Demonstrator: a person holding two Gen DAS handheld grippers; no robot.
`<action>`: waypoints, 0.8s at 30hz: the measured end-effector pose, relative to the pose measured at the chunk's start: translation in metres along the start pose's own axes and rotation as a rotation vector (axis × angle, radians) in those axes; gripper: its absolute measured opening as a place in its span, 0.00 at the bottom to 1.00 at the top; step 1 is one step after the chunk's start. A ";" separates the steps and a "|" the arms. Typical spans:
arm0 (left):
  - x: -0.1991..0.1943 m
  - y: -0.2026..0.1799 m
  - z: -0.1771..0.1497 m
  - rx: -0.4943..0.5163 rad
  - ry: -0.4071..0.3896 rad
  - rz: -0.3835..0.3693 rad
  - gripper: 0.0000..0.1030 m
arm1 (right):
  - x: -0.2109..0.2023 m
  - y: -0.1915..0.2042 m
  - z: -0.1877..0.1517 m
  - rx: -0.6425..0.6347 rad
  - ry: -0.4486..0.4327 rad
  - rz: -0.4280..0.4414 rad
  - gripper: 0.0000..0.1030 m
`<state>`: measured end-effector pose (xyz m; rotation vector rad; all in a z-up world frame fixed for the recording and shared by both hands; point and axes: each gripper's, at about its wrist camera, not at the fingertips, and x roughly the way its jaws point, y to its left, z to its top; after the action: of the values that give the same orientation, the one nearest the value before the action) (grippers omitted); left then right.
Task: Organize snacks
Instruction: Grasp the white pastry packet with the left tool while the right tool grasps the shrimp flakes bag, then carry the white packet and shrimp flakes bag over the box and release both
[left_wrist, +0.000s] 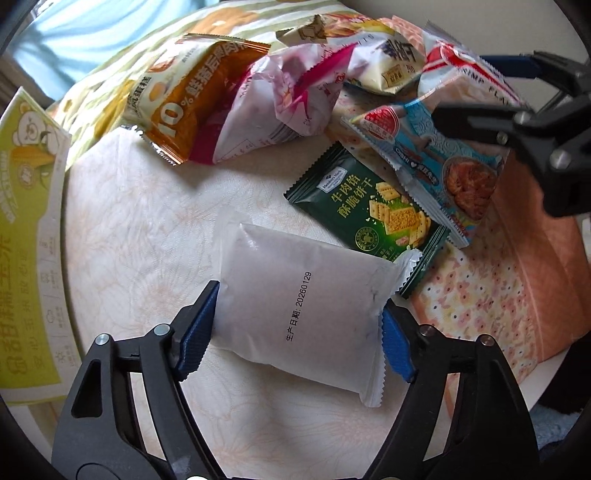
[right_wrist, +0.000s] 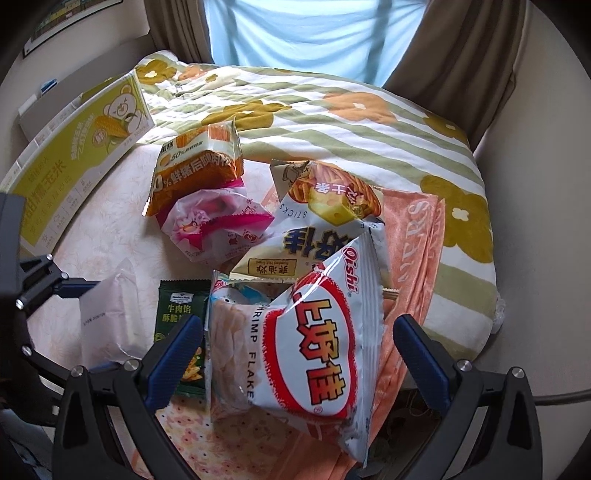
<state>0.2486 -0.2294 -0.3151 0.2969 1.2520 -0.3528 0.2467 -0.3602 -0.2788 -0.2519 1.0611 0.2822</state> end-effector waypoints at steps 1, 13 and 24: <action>-0.001 0.001 0.001 -0.004 0.003 -0.004 0.72 | 0.001 0.001 0.000 -0.006 0.002 0.002 0.99; -0.006 0.019 0.002 -0.059 0.017 0.002 0.72 | 0.009 0.010 -0.003 -0.063 0.030 0.016 0.64; -0.042 0.039 0.007 -0.143 -0.030 -0.015 0.72 | -0.038 0.005 -0.006 -0.001 -0.030 0.011 0.63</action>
<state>0.2594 -0.1929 -0.2723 0.1596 1.2433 -0.2785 0.2228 -0.3614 -0.2480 -0.2423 1.0329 0.2953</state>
